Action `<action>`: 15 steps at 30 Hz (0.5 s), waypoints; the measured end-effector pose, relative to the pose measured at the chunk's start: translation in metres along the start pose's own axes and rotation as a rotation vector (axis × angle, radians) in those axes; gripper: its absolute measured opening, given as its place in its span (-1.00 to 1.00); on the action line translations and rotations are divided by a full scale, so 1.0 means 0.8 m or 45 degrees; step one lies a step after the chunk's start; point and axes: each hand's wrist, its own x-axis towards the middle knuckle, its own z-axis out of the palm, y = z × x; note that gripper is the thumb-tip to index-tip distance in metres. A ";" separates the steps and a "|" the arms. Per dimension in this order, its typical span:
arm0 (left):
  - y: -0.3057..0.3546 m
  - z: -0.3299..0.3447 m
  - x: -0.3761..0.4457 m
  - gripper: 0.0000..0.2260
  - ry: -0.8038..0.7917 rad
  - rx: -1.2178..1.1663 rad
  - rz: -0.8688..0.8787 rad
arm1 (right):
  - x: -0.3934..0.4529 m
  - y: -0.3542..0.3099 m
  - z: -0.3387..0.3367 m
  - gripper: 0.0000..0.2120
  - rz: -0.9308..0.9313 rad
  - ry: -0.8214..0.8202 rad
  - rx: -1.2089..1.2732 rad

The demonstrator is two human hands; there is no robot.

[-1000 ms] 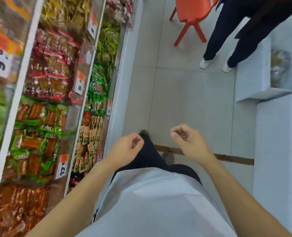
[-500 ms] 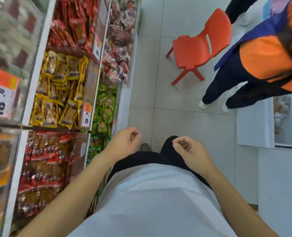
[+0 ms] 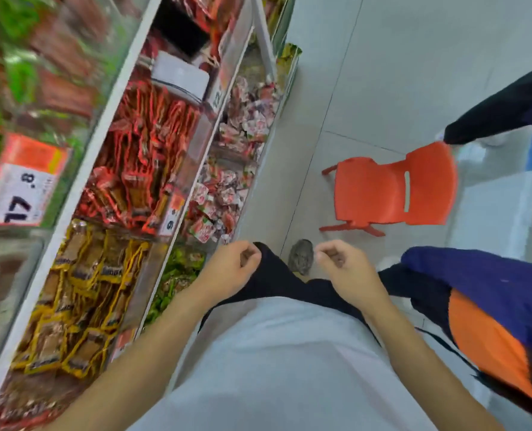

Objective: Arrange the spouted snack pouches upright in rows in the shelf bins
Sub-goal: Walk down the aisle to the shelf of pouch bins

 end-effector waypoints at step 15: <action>-0.017 -0.100 0.206 -0.91 0.354 -0.395 -0.602 | 0.347 -0.225 0.001 -0.91 -0.404 -0.647 -0.557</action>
